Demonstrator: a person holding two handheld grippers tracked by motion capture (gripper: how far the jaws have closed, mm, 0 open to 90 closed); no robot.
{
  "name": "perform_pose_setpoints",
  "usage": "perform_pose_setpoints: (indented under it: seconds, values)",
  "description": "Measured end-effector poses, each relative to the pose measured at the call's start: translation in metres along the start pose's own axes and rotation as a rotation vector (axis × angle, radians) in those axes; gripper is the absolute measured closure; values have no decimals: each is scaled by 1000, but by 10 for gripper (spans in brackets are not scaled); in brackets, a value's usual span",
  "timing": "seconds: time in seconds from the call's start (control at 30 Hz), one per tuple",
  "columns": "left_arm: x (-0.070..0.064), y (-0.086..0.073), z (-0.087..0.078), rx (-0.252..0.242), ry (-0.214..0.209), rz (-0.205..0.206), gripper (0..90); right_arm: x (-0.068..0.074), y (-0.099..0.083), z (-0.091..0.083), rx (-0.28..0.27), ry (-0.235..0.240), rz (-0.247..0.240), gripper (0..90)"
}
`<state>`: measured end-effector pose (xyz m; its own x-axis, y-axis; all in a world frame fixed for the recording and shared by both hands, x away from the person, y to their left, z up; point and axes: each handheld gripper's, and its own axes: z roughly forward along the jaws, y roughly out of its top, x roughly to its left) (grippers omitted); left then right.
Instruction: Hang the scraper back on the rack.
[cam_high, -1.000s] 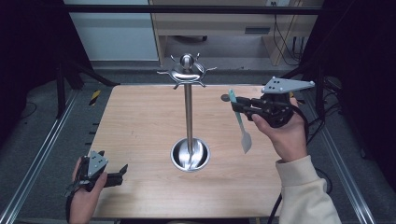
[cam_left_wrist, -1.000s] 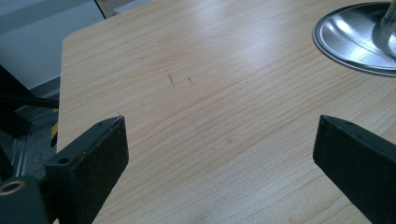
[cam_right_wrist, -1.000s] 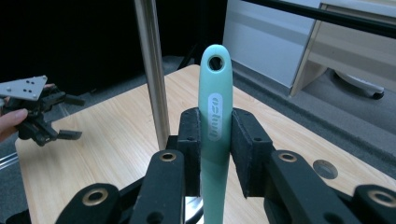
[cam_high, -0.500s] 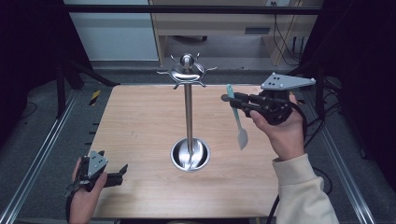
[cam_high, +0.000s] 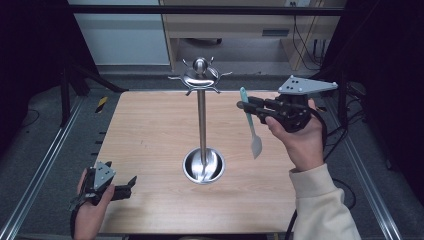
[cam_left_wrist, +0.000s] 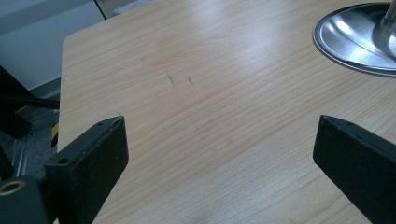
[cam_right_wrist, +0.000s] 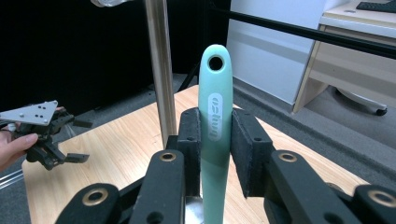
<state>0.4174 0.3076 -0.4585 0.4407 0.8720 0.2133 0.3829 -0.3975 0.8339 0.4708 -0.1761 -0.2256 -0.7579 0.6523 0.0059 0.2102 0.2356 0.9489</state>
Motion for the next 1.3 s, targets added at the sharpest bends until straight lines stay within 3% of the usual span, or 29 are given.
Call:
perform_pose_setpoints:
  seconds: [0.87, 1.3]
  values:
    - [0, 0, 0, 0, -2, 1, 30, 11, 9, -1, -40, 31, -7, 744]
    - [0, 0, 0, -1, -4, 1, 30, 28, 12, -2, -70, 49, -21, 743]
